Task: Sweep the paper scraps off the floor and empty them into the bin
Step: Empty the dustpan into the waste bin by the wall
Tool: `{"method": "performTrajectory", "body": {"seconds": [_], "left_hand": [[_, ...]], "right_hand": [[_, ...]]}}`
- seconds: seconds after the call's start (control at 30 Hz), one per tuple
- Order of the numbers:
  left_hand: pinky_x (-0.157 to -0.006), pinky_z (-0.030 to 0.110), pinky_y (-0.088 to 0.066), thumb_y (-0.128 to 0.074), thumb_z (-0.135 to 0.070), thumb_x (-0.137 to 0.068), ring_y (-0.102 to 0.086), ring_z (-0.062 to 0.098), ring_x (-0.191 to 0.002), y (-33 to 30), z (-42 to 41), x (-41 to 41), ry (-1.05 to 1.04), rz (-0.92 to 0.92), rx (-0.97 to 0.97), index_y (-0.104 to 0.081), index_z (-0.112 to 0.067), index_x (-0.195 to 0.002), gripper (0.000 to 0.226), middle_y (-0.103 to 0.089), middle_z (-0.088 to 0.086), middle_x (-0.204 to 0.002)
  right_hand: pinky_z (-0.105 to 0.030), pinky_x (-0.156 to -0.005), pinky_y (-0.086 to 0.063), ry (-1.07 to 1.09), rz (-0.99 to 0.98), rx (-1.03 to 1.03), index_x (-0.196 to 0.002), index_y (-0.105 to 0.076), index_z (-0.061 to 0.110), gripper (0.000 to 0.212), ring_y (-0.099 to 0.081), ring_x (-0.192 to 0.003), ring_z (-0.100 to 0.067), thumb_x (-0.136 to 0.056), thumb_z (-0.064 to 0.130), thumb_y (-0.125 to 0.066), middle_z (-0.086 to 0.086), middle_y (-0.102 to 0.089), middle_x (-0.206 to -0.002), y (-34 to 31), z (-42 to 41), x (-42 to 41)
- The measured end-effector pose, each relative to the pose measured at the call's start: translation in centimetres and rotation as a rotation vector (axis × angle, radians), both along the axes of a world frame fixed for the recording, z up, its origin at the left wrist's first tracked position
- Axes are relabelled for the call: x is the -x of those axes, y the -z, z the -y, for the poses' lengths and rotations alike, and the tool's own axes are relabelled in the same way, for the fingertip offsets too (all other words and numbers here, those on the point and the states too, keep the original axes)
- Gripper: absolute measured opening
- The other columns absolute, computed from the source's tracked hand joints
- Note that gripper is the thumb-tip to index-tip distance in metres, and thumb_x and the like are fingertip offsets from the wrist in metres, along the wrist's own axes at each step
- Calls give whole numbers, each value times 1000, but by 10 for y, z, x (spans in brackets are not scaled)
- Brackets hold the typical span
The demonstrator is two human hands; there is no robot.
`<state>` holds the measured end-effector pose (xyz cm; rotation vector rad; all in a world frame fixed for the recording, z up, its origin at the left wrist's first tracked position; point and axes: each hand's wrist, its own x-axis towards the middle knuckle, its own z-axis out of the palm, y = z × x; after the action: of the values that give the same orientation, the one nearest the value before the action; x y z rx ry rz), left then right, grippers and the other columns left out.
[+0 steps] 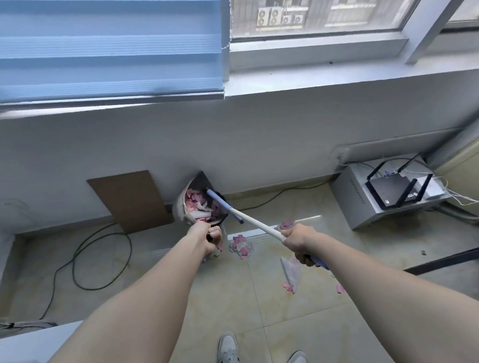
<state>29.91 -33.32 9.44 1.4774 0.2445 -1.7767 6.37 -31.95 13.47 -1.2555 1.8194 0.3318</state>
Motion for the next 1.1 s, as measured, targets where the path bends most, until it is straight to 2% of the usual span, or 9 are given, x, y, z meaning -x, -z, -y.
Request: {"method": "performTrajectory", "body": {"seconds": [0.07, 0.13, 0.2, 0.33, 0.6, 0.77, 0.83, 0.97, 1.1], "left_hand": [[-25, 8, -16, -11, 2, -96, -22, 7, -19, -3, -1, 5, -18, 10, 5, -41, -16, -85, 37, -25, -3, -38], [-26, 7, -17, -13, -1, -97, -22, 7, -20, -4, -1, 8, -40, 17, -18, -41, -30, -108, 42, -25, -3, -39], [-26, 6, -17, -15, -3, -98, -22, 7, -19, -6, -1, 15, -44, 24, -36, -33, -33, -126, 45, -25, -3, -38], [-27, 6, -17, -13, -1, -96, -22, 6, -19, -12, -3, 35, -44, 86, -33, -35, -16, -143, 53, -24, -4, -30], [-29, 7, -17, -17, -1, -94, -21, 7, -21, -11, -6, 36, -55, 167, -65, -39, -13, -141, 53, -24, -4, -34], [-29, 7, -16, -16, 2, -92, -20, 7, -21, -3, -10, 37, -24, 233, -56, -38, -9, -141, 55, -21, -5, -34], [-29, 7, -16, -17, 2, -92, -19, 6, -21, 1, -13, 40, 3, 272, -57, -42, -12, -132, 49, -21, -5, -34], [-31, 6, -15, -19, 3, -93, -17, 7, -20, 12, -21, 47, 82, 334, -56, -41, -10, -86, 26, -21, -5, -47], [-33, 9, -15, -23, 3, -94, -17, 8, -24, 25, -24, 48, 161, 378, -78, -39, -8, -82, 23, -23, -5, -35]], "right_hand": [[-17, -36, -36, -3, 3, -6, -134, -56, 25, 52, -36, -20, -14, -93, 9, -28, -12, -52, -66, 1, -1, 2], [-17, -37, -35, 5, 9, -5, -130, -57, 23, 51, -36, -22, -14, -92, 8, -27, -13, -52, -65, 2, -1, 2], [-18, -40, -35, 13, 18, -4, -127, -58, 20, 51, -38, -27, -15, -89, 7, -26, -13, -52, -64, 2, -3, 3], [-18, -40, -36, 29, 35, 3, -131, -57, 21, 52, -39, -30, -15, -90, 10, -27, -12, -51, -65, 2, -6, 9], [-25, -42, -40, -66, 43, -4, -142, -49, 26, 53, -44, -43, -22, -95, 12, -27, -15, -53, -70, -8, -11, 25], [-19, -37, -36, -61, 61, 9, -140, -51, 29, 56, -41, -42, -20, -94, 10, -28, -12, -49, -75, -4, -15, 31], [-20, -38, -37, -44, 70, 3, -140, -52, 30, 57, -41, -42, -20, -93, 9, -28, -11, -49, -75, 1, -16, 31], [-19, -36, -38, -9, 75, -19, -144, -47, 34, 57, -42, -41, -19, -95, 10, -31, -10, -50, -75, 16, -18, 33], [-22, -38, -42, -2, 60, -12, -138, -53, 32, 53, -46, -41, -20, -94, 12, -32, -12, -52, -78, 29, -20, 32]]}}
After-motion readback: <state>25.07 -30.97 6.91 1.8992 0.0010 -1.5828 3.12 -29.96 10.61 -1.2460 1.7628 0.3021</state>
